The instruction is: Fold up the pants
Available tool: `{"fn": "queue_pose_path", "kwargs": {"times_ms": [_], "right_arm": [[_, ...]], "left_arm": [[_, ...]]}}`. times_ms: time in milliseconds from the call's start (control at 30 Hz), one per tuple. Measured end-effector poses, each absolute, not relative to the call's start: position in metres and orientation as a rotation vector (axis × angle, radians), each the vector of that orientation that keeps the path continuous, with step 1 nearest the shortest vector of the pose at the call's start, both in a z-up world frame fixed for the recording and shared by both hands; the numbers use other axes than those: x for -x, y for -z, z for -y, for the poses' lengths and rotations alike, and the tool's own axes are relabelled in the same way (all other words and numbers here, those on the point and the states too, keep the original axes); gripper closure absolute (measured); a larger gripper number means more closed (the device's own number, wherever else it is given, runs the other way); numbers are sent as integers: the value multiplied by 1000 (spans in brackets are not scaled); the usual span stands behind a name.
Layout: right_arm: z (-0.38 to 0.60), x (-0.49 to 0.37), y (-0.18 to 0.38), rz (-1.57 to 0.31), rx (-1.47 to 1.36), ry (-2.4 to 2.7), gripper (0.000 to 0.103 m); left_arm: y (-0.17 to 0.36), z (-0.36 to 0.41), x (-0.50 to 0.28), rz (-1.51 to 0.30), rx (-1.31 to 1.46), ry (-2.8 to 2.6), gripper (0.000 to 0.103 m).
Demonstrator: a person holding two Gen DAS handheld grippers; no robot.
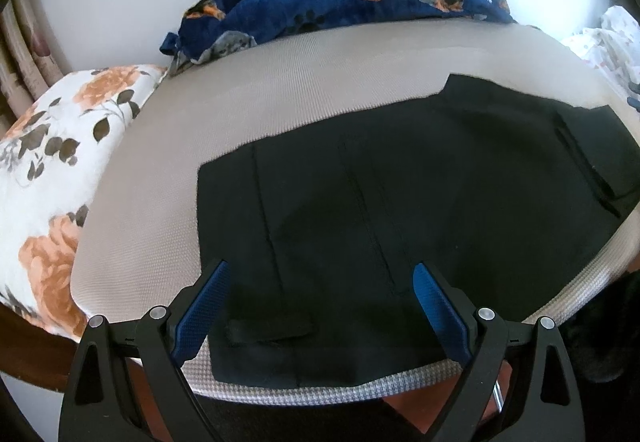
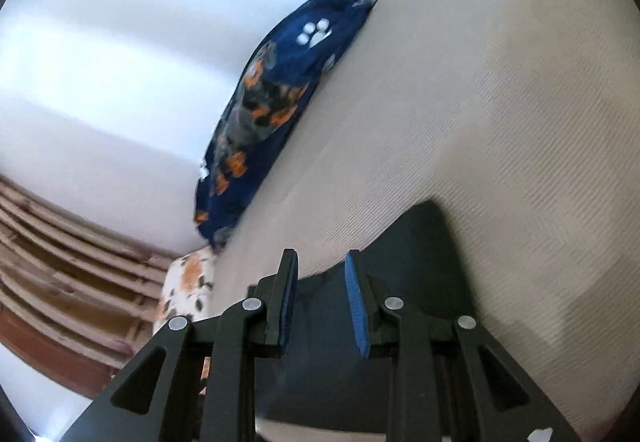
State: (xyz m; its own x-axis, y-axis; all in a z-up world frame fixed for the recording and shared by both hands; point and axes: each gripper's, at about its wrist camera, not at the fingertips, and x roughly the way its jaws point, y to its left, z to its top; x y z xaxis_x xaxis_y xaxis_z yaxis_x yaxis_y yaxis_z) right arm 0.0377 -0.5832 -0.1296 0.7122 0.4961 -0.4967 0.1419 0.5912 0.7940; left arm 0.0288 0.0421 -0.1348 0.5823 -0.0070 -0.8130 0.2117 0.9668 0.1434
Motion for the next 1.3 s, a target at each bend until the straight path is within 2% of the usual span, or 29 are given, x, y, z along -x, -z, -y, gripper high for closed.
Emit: {"fn": "queue_pose_path", "kwargs": {"times_ms": [167, 333, 667, 767, 933, 1100, 1300], "right_arm": [[601, -47, 150, -801, -965, -152, 78], [575, -46, 181, -837, -1065, -190, 78], [476, -23, 168, -899, -986, -463, 78], [435, -21, 156, -956, -835, -519, 78], [362, -12, 134, -1020, -370, -489, 78], [322, -8, 139, -1032, 6, -430, 67], [309, -6, 149, -1025, 175, -401, 66]], "left_arm": [[137, -41, -29, -949, -248, 130, 11], [137, -41, -29, -948, -246, 129, 11], [133, -42, -29, -941, -243, 139, 11], [133, -43, -28, -940, -242, 142, 11], [133, -42, -28, -938, -241, 140, 11], [133, -42, -28, -944, -242, 140, 11], [134, -41, -31, -960, -237, 143, 11]]}}
